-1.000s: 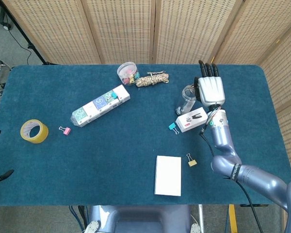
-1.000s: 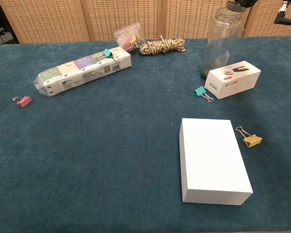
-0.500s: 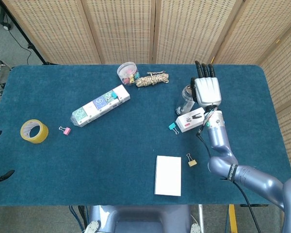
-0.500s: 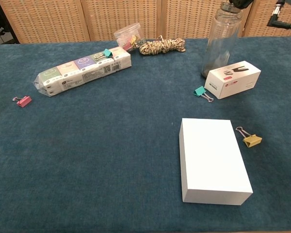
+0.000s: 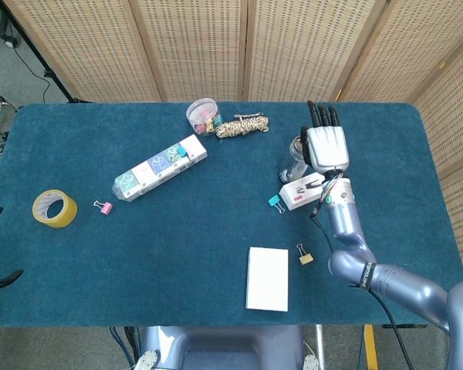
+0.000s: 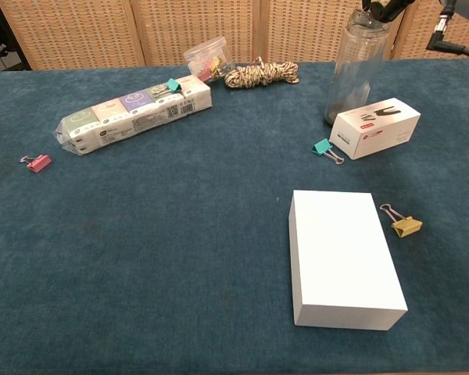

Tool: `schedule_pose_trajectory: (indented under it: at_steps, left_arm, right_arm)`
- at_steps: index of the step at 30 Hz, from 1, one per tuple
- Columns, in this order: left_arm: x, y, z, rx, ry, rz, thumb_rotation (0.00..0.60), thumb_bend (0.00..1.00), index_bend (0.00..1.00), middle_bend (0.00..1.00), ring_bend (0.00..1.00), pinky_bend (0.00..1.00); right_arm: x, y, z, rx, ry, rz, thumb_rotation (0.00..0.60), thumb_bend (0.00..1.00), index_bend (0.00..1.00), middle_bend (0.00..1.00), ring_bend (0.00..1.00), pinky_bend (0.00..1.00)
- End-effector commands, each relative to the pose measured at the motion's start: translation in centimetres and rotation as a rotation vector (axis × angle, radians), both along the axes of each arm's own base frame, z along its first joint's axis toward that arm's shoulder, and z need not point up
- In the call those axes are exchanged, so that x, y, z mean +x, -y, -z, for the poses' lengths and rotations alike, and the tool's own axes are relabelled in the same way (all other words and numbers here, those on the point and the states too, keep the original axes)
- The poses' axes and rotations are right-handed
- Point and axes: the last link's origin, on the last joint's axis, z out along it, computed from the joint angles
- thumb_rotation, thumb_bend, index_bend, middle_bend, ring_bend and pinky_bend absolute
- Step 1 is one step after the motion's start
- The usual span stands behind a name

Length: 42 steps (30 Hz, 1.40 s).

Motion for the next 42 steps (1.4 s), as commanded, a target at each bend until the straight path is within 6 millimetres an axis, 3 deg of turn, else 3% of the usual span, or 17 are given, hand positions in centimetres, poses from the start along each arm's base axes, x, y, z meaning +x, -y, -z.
schedule_pose_trajectory:
  at_steps: [1, 12, 19, 24, 25, 26, 28, 31, 38, 42]
  left_arm:
    - [0.0, 0.0, 0.0, -0.002, 0.001, 0.001, 0.600, 0.13, 0.00, 0.00, 0.00, 0.00]
    - [0.0, 0.0, -0.1, -0.001, 0.006, 0.005, 0.600, 0.13, 0.00, 0.00, 0.00, 0.00]
    - [-0.1, 0.1, -0.2, -0.002, 0.008, 0.004, 0.600, 0.13, 0.00, 0.00, 0.00, 0.00]
    - [-0.1, 0.2, 0.0, -0.001, 0.001, 0.006, 0.600, 0.13, 0.00, 0.00, 0.00, 0.00]
    - [0.0, 0.2, 0.1, -0.001, -0.001, 0.006, 0.600, 0.13, 0.00, 0.00, 0.00, 0.00]
    - [0.0, 0.2, 0.4, -0.008, -0.012, 0.004, 0.600, 0.13, 0.00, 0.00, 0.00, 0.00]
    - [0.0, 0.1, 1.0, -0.021, -0.021, 0.004, 0.600, 0.13, 0.00, 0.00, 0.00, 0.00]
    - [0.1, 0.0, 1.5, -0.013, -0.022, 0.010, 0.600, 0.13, 0.00, 0.00, 0.00, 0.00]
    - [-0.5, 0.2, 1.9, 0.022, -0.029, -0.001, 0.600, 0.13, 0.00, 0.00, 0.00, 0.00]
    - [-0.5, 0.1, 2.4, 0.024, -0.034, 0.012, 0.600, 0.13, 0.00, 0.00, 0.00, 0.00]
  right_arm:
    - [-0.1, -0.1, 0.0, 0.002, -0.004, 0.003, 0.600, 0.57, 0.40, 0.00, 0.00, 0.00]
    - [0.0, -0.5, -0.7, -0.007, 0.002, -0.005, 0.600, 0.57, 0.39, 0.00, 0.00, 0.00]
    - [-0.9, -2.6, -4.0, -0.036, -0.010, -0.066, 0.600, 0.57, 0.37, 0.00, 0.00, 0.00]
    - [-4.5, -5.8, -6.8, -0.034, -0.013, -0.049, 0.600, 0.57, 0.24, 0.00, 0.00, 0.00]
    - [-5.4, -6.6, -7.3, -0.031, -0.010, -0.028, 0.600, 0.53, 0.20, 0.00, 0.00, 0.00]
    - [-6.5, -7.6, -7.8, -0.029, -0.002, -0.004, 0.600, 0.48, 0.17, 0.00, 0.00, 0.00]
    - [-8.0, -9.0, -8.5, -0.029, 0.017, 0.028, 0.600, 0.22, 0.09, 0.00, 0.00, 0.00]
    - [-10.5, -11.5, -9.3, -0.034, 0.053, 0.054, 0.600, 0.01, 0.01, 0.00, 0.00, 0.00]
    - [-16.6, -17.9, -9.6, -0.048, 0.110, 0.093, 0.600, 0.00, 0.00, 0.00, 0.00, 0.00]
    - [-19.4, -19.9, -9.3, -0.056, 0.094, 0.139, 0.600, 0.00, 0.00, 0.00, 0.00, 0.00]
